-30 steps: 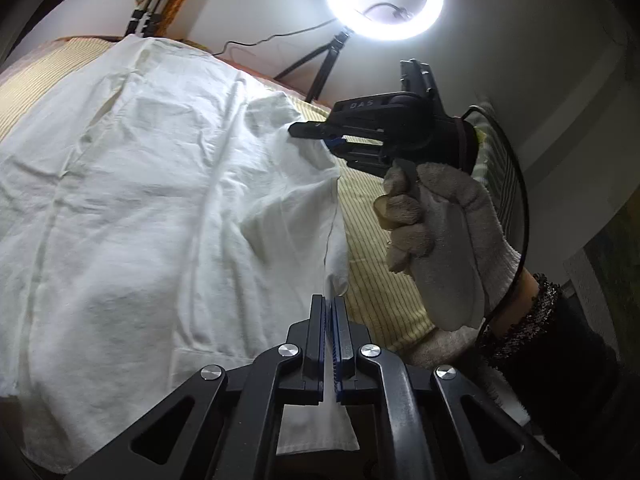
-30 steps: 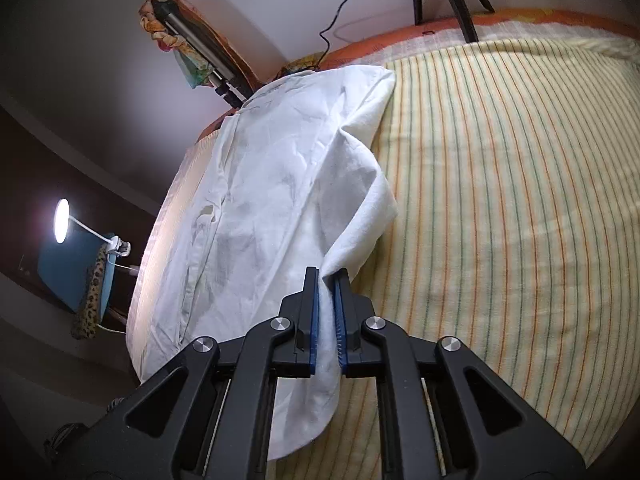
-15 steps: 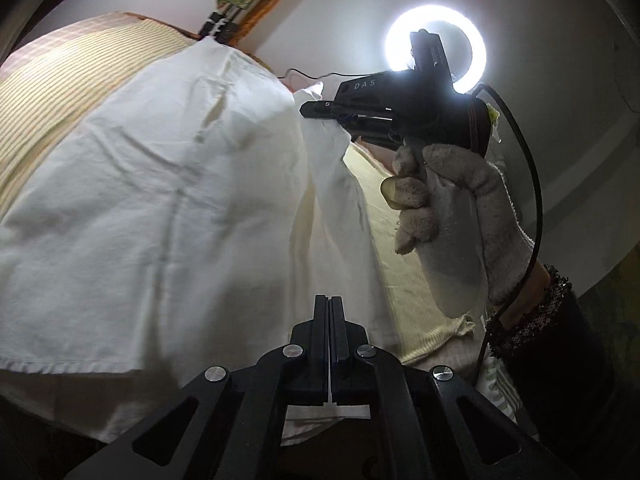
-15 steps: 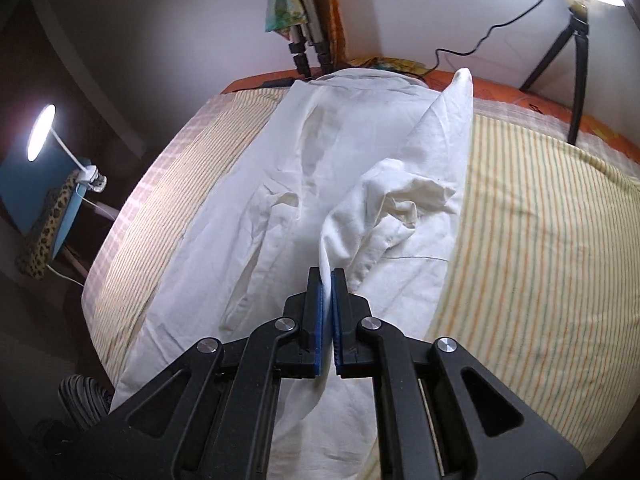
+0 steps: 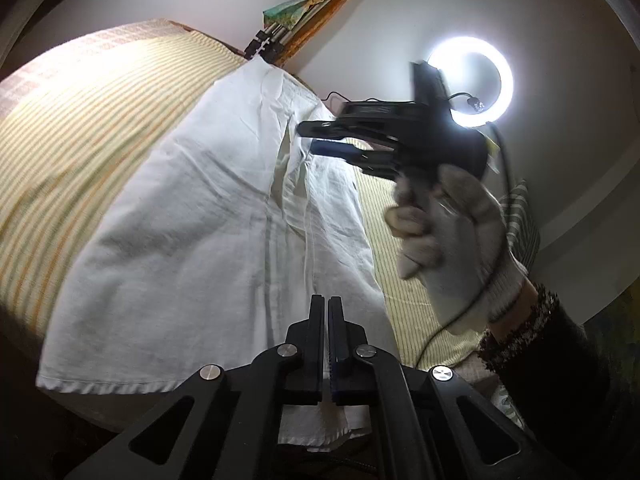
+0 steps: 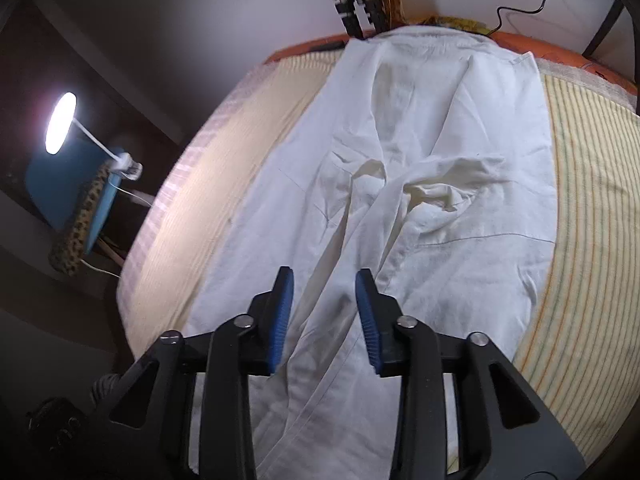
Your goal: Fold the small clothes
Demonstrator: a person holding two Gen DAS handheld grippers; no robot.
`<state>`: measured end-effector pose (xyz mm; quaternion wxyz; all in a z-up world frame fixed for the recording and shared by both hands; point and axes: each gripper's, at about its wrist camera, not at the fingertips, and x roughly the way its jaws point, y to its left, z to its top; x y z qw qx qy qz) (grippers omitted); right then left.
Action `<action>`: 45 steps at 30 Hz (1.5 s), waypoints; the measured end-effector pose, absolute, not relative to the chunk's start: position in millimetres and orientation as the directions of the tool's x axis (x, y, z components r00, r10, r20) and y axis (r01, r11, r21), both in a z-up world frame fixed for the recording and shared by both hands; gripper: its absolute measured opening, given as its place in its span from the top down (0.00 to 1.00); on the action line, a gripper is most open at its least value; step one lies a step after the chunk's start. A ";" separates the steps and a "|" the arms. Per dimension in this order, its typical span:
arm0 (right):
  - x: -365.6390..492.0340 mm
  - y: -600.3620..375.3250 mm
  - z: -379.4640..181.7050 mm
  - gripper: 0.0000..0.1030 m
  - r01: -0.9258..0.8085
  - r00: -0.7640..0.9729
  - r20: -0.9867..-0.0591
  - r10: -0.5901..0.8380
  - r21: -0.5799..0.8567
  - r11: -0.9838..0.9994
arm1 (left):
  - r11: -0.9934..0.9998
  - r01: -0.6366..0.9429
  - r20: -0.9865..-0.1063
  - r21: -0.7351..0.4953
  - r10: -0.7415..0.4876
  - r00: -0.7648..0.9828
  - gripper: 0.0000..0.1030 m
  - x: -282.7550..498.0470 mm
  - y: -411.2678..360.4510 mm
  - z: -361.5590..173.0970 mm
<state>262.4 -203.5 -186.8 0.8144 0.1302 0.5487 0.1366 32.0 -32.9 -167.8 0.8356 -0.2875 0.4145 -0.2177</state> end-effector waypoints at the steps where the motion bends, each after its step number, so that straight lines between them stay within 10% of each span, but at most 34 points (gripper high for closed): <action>1: 250.0 -211.0 -175.4 0.64 -0.081 0.391 -0.832 0.392 0.394 0.916 | 0.745 0.134 -0.569 -0.653 -0.600 0.563 1.00 28.2 -30.7 -163.9; 12: 105.8 -223.9 -155.1 0.65 -0.039 0.501 -0.822 0.273 0.293 0.955 | 0.836 0.176 -0.621 -0.520 -0.511 0.594 0.71 43.6 0.2 -152.9; 21: 50.3 -172.0 -196.9 0.70 -0.187 0.387 -0.895 0.221 0.158 0.970 | 0.883 0.105 -0.674 -0.458 -0.421 0.607 0.69 64.6 36.6 -161.7; 28: 22.1 -202.2 -165.3 0.69 -0.113 0.451 -0.849 0.276 0.252 0.961 | 0.894 0.070 -0.712 -0.443 -0.398 0.578 0.57 75.3 56.7 -171.1; 45: 17.2 -255.6 -226.8 0.66 0.086 0.376 -0.673 0.637 0.710 0.699 | 0.717 0.012 -0.677 -0.697 -0.662 0.321 0.67 89.7 70.8 -210.4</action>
